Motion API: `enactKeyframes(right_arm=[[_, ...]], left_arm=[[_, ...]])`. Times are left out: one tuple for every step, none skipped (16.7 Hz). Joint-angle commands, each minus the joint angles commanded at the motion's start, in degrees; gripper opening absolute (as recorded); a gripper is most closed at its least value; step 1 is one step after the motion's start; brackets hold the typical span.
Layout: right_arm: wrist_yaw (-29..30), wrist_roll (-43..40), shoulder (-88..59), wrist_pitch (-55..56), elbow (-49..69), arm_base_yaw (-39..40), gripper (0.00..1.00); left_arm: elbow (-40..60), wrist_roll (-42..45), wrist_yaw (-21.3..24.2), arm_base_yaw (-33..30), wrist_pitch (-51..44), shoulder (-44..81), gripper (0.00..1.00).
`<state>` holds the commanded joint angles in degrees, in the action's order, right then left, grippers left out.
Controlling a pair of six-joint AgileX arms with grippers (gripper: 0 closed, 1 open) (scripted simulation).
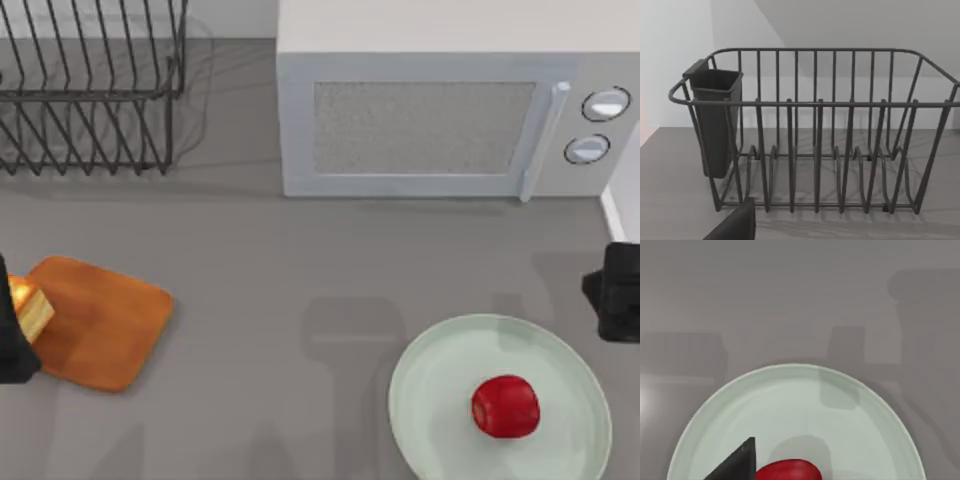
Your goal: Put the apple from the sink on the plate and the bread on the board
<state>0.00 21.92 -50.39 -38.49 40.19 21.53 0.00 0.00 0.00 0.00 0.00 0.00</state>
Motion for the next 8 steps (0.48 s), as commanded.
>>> enactKeyframes(right_arm=[[0.0,-2.2,5.9,3.9,-4.2,-2.2,1.00],[0.0,-4.5,11.8,7.9,-8.4,-4.4,1.00],[0.0,-6.8,17.6,11.9,-12.6,-6.7,1.00],[0.0,-9.0,23.2,15.9,-16.7,-8.9,1.00],[0.0,-11.2,28.4,19.7,-20.8,-11.0,1.00],[0.0,-13.2,33.1,23.4,-24.6,-13.0,1.00],[0.0,-15.1,37.4,26.8,-28.2,-14.8,1.00],[0.0,-16.8,41.0,29.9,-31.4,-16.5,1.00]], left_arm=[[0.0,0.0,0.0,0.0,0.0,0.0,1.00],[0.0,0.0,0.0,0.0,0.0,0.0,1.00],[0.0,0.0,0.0,0.0,0.0,0.0,1.00],[0.0,0.0,0.0,0.0,0.0,0.0,1.00],[0.0,0.0,0.0,0.0,0.0,0.0,1.00],[0.0,0.0,0.0,0.0,0.0,0.0,1.00],[0.0,0.0,0.0,0.0,0.0,0.0,1.00],[0.0,0.0,0.0,0.0,0.0,0.0,1.00]])
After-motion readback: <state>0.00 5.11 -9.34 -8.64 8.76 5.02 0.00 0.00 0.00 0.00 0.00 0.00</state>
